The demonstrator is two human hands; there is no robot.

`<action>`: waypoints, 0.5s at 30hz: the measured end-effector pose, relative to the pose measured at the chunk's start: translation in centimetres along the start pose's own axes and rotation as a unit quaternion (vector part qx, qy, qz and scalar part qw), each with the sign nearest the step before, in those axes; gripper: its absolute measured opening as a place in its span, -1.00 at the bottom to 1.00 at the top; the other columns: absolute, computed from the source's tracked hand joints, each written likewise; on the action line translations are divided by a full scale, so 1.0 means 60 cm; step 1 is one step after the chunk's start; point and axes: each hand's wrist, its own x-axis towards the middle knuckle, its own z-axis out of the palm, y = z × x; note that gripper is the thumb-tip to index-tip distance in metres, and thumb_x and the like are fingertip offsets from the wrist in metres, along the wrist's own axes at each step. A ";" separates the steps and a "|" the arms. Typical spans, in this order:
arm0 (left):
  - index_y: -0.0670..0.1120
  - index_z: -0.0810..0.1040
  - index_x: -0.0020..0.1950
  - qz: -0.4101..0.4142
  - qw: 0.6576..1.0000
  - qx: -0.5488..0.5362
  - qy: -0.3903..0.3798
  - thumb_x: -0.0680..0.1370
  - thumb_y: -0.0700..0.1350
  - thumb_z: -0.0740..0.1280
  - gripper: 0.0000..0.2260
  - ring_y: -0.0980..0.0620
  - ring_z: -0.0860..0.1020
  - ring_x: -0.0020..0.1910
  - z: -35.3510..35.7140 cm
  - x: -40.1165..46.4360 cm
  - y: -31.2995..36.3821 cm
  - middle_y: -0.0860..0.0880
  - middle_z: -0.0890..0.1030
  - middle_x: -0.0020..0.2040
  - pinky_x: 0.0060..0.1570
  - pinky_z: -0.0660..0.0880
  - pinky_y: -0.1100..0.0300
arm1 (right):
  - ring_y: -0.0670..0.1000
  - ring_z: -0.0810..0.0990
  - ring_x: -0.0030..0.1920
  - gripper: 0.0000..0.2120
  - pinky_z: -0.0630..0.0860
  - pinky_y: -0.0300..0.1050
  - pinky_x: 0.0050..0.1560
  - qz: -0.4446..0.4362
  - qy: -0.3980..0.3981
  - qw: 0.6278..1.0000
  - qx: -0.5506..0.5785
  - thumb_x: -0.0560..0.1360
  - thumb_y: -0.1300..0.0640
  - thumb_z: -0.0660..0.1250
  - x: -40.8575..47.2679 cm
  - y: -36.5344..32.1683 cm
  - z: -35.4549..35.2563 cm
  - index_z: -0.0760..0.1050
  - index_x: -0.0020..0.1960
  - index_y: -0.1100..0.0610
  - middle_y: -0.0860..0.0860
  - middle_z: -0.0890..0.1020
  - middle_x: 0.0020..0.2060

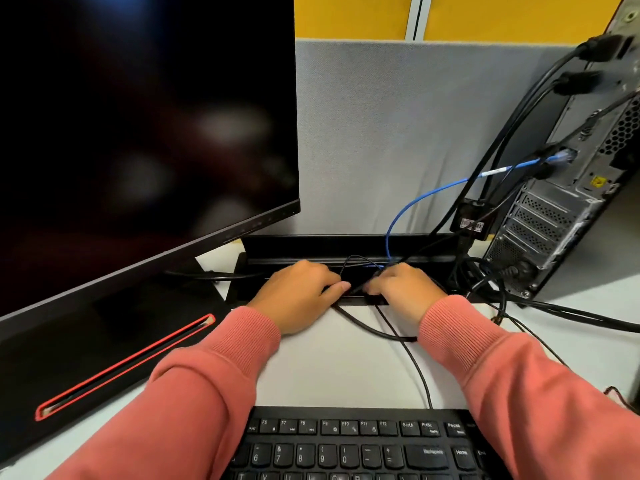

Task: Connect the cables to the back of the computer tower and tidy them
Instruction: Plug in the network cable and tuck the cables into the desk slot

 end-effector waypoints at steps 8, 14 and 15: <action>-0.01 0.56 -0.09 -0.106 0.993 0.030 -0.030 0.69 0.12 0.03 -0.61 -0.19 0.59 0.04 0.015 0.017 0.015 -0.11 0.63 0.05 -0.03 0.46 0.00 | -0.14 0.51 -0.25 -0.93 0.44 -0.33 -0.15 -0.210 0.125 0.962 0.123 0.55 0.12 0.41 -0.028 -0.007 0.009 0.66 -0.05 -0.03 -0.09 0.63 -0.21; 0.03 0.59 -0.10 -0.055 0.995 -0.071 0.031 0.66 0.07 0.15 -0.71 -0.08 0.59 -0.05 0.013 0.009 -0.009 0.03 0.63 -0.11 -0.03 0.55 -0.01 | 0.06 0.54 -0.20 -0.68 0.45 -0.13 -0.16 -0.087 0.106 0.988 -0.065 0.58 -0.02 0.35 -0.006 -0.023 0.009 0.64 -0.27 0.12 0.06 0.61 -0.34; 0.07 0.62 0.06 -0.024 0.995 -0.070 0.069 0.66 0.07 0.17 -0.76 -0.03 0.60 0.02 0.013 0.005 -0.014 0.06 0.65 -0.02 0.04 0.56 -0.01 | 0.09 0.56 -0.19 -0.69 0.42 -0.16 -0.18 -0.053 0.095 0.990 -0.089 0.56 -0.01 0.36 0.004 -0.029 0.009 0.61 -0.30 0.12 0.06 0.60 -0.32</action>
